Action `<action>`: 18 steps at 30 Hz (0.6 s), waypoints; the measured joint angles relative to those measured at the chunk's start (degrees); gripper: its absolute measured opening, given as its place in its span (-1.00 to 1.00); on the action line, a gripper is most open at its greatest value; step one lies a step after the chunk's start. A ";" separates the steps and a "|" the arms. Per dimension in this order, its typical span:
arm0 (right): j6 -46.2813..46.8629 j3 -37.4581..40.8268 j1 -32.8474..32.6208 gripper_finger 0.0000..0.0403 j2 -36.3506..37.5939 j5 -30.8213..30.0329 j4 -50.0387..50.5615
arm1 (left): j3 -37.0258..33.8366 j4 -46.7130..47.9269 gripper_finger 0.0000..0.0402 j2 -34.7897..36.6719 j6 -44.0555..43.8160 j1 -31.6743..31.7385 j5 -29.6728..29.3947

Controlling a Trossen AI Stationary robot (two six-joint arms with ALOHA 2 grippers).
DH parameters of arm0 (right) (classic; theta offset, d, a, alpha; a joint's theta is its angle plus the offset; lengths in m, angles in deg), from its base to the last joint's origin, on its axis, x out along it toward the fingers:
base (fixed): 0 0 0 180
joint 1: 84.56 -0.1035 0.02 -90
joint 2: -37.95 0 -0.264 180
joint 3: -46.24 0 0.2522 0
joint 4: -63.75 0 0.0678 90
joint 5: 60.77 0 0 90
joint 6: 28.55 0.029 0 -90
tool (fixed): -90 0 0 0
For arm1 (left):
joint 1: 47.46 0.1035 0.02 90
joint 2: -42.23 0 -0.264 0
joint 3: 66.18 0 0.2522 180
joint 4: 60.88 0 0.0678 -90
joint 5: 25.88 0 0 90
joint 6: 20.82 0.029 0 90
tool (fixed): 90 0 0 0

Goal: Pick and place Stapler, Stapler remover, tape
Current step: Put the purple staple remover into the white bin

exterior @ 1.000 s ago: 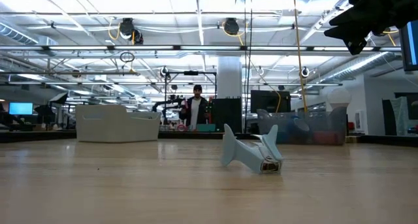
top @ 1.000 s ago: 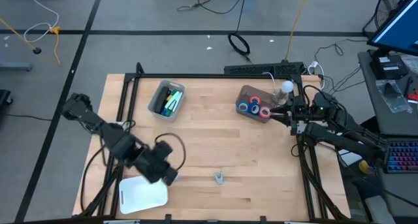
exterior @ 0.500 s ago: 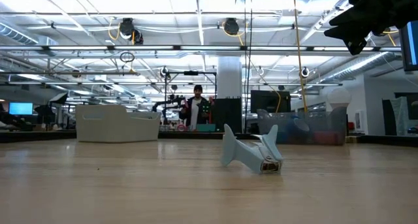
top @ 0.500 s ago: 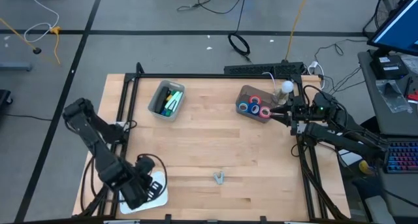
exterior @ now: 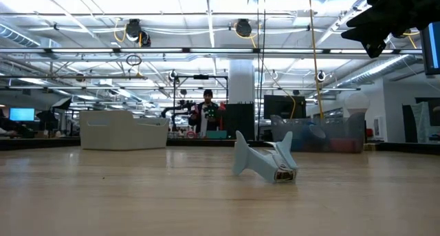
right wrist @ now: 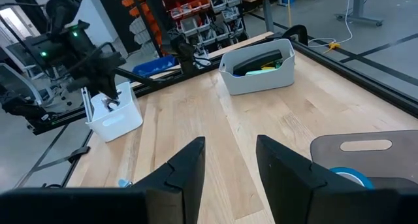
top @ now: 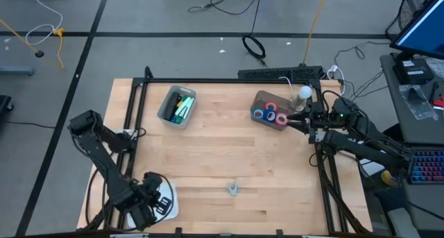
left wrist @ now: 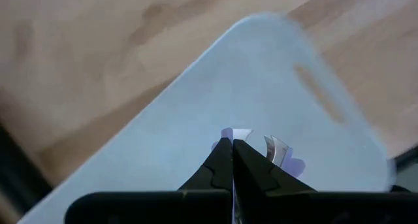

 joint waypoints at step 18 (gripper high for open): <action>-0.15 0.00 0.00 -0.35 0.00 -0.01 0.00 | -7.47 -4.91 -1.00 0.02 -7.79 -6.95 6.71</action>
